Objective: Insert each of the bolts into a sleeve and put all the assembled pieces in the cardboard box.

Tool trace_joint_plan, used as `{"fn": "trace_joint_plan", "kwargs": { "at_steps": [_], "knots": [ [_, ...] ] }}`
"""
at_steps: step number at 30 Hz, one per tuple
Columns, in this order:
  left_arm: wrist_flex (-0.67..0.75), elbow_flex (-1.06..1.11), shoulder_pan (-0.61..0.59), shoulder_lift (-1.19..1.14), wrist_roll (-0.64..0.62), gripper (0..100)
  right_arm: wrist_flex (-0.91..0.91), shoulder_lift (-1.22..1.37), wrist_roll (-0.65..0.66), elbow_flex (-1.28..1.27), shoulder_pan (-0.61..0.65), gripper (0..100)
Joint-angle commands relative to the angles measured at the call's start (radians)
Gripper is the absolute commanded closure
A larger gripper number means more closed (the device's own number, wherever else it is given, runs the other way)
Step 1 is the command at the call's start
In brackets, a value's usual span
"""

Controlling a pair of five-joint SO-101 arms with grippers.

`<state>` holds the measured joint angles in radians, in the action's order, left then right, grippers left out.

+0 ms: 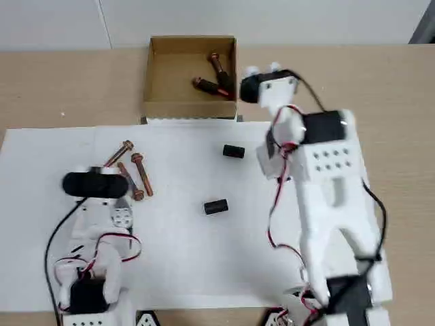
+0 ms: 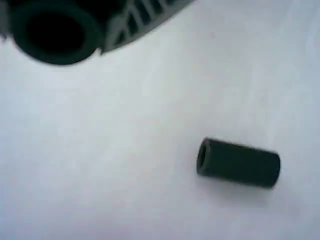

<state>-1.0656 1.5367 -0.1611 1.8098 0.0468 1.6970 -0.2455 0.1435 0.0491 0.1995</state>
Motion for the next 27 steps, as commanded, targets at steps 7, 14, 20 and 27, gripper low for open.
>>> {"fn": "trace_joint_plan", "kwargs": {
  "at_steps": [7,14,20,27],
  "knots": [
    [-0.084,-0.137,-0.034,0.000,0.051,99,0.012,-0.317,-0.084,-0.178,-0.143,99.5],
    [-0.080,-0.269,-0.037,-0.216,0.054,94,-0.007,-0.444,-0.087,-0.373,-0.246,99.5],
    [-0.083,-0.573,-0.035,-0.612,0.054,97,-0.051,-0.522,-0.087,-0.480,-0.302,99.5],
    [-0.084,-0.915,-0.035,-1.039,0.060,99,-0.117,-0.587,-0.087,-0.603,-0.355,99.5]
  ]
}}
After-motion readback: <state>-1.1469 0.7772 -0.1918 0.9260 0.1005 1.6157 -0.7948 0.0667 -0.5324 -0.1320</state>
